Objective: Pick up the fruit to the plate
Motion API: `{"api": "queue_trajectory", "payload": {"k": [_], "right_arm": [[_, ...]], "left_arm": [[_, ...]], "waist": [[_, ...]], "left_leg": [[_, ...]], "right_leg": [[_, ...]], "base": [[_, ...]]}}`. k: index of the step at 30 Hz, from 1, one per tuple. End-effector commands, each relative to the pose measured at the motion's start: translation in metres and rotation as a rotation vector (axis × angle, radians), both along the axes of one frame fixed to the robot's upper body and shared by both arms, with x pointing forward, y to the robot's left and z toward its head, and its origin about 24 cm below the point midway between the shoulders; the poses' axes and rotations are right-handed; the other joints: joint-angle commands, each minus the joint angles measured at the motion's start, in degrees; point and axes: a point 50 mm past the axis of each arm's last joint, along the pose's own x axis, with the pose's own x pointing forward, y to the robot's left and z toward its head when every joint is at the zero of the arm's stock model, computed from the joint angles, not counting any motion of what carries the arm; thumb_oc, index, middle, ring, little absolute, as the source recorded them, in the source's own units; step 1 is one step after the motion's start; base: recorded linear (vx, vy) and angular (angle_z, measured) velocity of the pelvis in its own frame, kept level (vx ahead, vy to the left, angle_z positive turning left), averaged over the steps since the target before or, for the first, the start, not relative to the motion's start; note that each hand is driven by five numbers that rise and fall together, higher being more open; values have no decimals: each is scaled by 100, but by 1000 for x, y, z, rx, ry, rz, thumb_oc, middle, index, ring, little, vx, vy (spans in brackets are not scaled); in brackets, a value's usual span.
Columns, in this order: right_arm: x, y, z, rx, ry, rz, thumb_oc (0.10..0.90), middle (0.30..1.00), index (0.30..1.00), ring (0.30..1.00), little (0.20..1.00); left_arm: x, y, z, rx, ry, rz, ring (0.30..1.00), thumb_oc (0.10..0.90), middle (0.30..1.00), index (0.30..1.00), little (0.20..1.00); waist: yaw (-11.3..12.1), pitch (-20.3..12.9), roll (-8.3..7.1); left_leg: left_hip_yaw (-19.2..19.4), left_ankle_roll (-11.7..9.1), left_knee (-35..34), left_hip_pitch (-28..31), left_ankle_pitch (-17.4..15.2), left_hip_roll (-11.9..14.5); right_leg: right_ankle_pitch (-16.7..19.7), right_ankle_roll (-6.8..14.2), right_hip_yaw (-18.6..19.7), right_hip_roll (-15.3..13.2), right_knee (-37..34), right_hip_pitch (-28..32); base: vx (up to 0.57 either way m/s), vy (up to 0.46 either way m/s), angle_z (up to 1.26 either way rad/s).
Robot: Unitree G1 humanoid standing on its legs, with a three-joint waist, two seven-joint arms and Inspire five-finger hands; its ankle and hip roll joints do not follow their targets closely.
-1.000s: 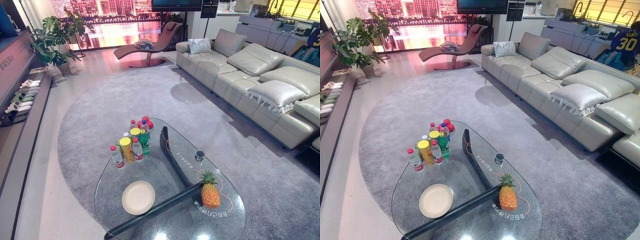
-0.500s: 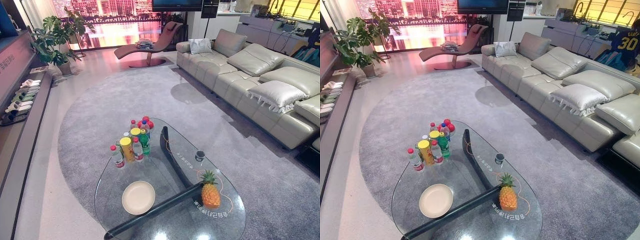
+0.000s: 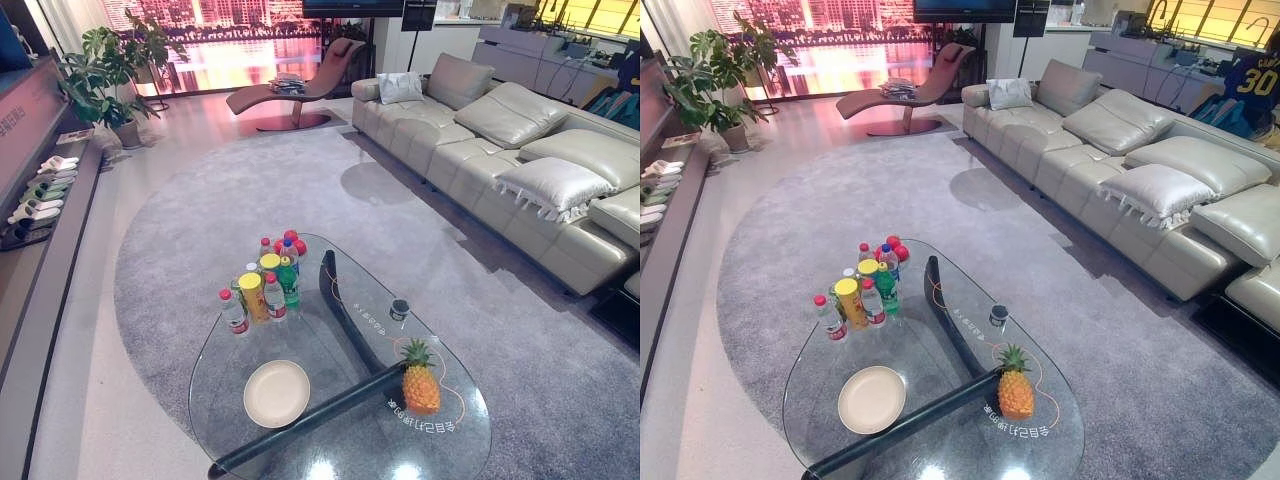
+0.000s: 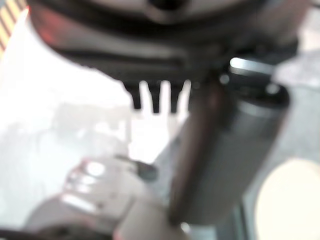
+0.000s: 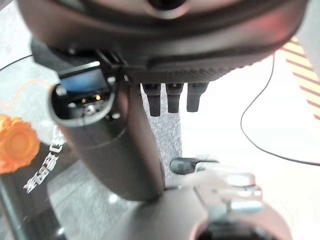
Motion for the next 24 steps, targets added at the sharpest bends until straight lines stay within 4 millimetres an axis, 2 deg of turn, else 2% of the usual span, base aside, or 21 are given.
{"api": "queue_trajectory", "payload": {"k": [1, 6, 9, 11, 13, 15, 17, 19, 20, 24], "right_arm": [[30, -22, 10, -131, -120, -106, 800, 900, 900, 900, 900], [39, -38, 18, -214, -245, -328, 800, 900, 900, 900, 900], [61, -45, 28, -249, -377, -389, 800, 900, 900, 900, 900], [96, -49, 44, -274, -542, -412, 800, 900, 900, 900, 900], [110, -50, 52, -283, -606, -418, 800, 900, 900, 900, 900], [135, -52, 70, -298, -733, -426, 800, 900, 900, 900, 900], [150, -55, 85, -291, -831, -452, 800, 900, 900, 900, 900], [169, -56, 106, -298, -945, -441, 800, 900, 900, 900, 900], [183, -56, 124, -310, -1036, -430, 800, 900, 900, 900, 900], [205, -59, 160, -347, -1195, -412, 800, 900, 900, 900, 900]], "left_arm": [[23, -4, 1, 11, -28, 16, 900, 800, 900, 900, 900], [21, 9, 4, 46, -33, 28, 900, 800, 900, 900, 900], [29, 16, 7, 61, -71, 14, 900, 800, 900, 900, 900], [38, 20, 10, 73, -107, 7, 900, 800, 900, 900, 900], [40, 22, 10, 77, -116, 6, 900, 800, 900, 900, 900], [44, 25, 13, 108, -148, -2, 900, 800, 900, 900, 900], [49, 30, 16, 159, -181, 1, 900, 800, 900, 900, 900], [54, 33, 19, 192, -214, 7, 900, 800, 900, 900, 900], [61, 34, 22, 208, -241, 8, 900, 800, 900, 900, 900], [68, 29, 23, 192, -272, 9, 900, 800, 900, 900, 900]], "waist": [[101, 460, -172], [144, 615, -263], [176, 837, -319], [189, 1100, -390], [196, 1189, -415], [202, 1356, -452], [199, 1467, -454], [184, 1613, -457], [174, 1755, -452], [155, 1999, -392]], "left_leg": [[436, -3, 154, 217, -21, 159], [441, 38, 139, 89, -7, 186], [414, 75, 240, -142, -3, 210], [389, 103, 423, -392, -22, 221], [374, 107, 523, -495, -39, 225], [344, 114, 711, -686, -67, 228], [309, 115, 832, -812, -83, 225], [292, 116, 978, -987, -95, 200], [271, 112, 1117, -1170, -91, 183], [249, 106, 1339, -1481, -100, 153]], "right_leg": [[1039, 339, -578, -366, 10, -383], [1095, 360, -539, -306, 42, -556], [1147, 362, -513, -272, 122, -773], [1156, 349, -509, -250, 253, -986], [1154, 342, -518, -256, 299, -1051], [1136, 328, -545, -263, 406, -1167], [1107, 315, -572, -269, 489, -1246], [1078, 307, -587, -282, 582, -1360], [1066, 295, -606, -297, 689, -1499], [1024, 279, -661, -347, 905, -1788]], "base": [[1, -45, 0], [1, -76, -1], [-111, -103, 1], [-138, -114, 1], [-52, -57, 0], [-54, -59, 1], [-20, -19, 0], [-70, -10, 1], [-114, 1, 2], [-71, 26, 1]]}}
